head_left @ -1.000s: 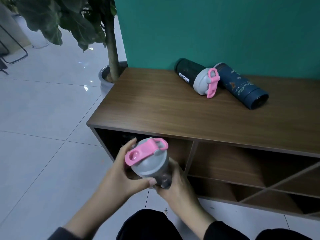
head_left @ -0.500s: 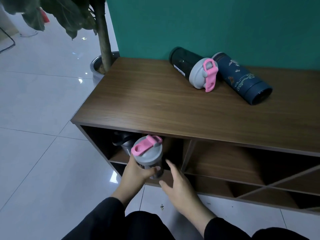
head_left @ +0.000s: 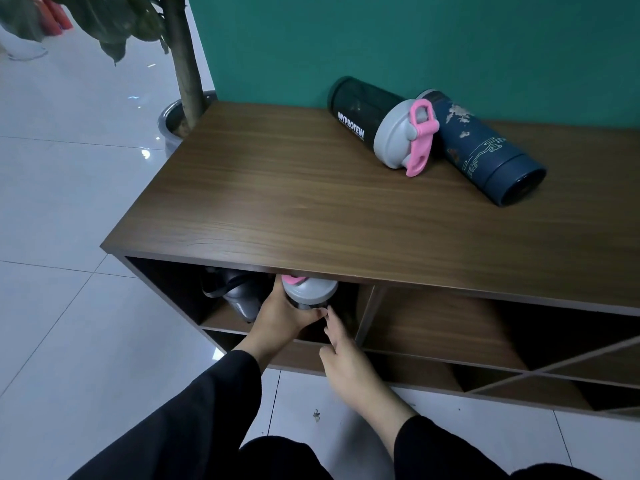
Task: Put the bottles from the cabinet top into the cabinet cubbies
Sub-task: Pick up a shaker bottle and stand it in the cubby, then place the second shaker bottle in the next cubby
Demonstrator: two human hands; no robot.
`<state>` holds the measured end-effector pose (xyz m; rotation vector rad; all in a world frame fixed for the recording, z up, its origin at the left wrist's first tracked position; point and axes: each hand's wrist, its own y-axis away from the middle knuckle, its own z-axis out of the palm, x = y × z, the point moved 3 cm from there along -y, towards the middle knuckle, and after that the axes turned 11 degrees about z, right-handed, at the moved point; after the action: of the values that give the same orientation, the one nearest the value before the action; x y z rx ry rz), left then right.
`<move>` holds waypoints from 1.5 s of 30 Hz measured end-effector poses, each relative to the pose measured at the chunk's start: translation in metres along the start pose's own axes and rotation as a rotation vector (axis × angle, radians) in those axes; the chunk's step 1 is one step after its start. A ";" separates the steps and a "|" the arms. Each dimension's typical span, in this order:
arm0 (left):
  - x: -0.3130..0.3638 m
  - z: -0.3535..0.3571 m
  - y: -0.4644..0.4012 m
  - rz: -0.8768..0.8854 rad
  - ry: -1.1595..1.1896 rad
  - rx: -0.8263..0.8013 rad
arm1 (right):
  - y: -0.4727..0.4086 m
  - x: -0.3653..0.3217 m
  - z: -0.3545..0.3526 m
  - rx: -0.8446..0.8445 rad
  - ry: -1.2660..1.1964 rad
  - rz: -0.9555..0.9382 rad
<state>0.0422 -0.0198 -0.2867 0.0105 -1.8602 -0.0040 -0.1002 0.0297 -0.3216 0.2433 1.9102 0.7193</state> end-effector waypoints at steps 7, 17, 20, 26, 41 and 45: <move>-0.006 -0.002 -0.007 -0.013 0.069 -0.049 | -0.005 0.004 0.005 -0.012 -0.068 -0.003; 0.007 -0.007 0.015 -0.153 -0.014 -0.049 | 0.019 -0.008 -0.012 0.112 -0.012 -0.062; 0.021 -0.011 0.040 -0.262 -0.204 0.110 | 0.048 -0.020 -0.025 0.234 0.016 -0.162; 0.056 0.016 0.069 -0.259 -0.081 0.125 | 0.126 -0.091 -0.069 0.585 0.093 -0.789; 0.062 0.034 0.081 -0.201 -0.114 0.015 | 0.018 -0.207 -0.186 0.770 -0.315 -0.300; 0.063 0.031 0.077 -0.201 -0.064 0.045 | -0.001 -0.224 -0.182 0.805 -0.372 -0.272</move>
<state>-0.0063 0.0566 -0.2348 0.2308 -1.9156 -0.1024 -0.1609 -0.1446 -0.0995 0.5565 1.7320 -0.2933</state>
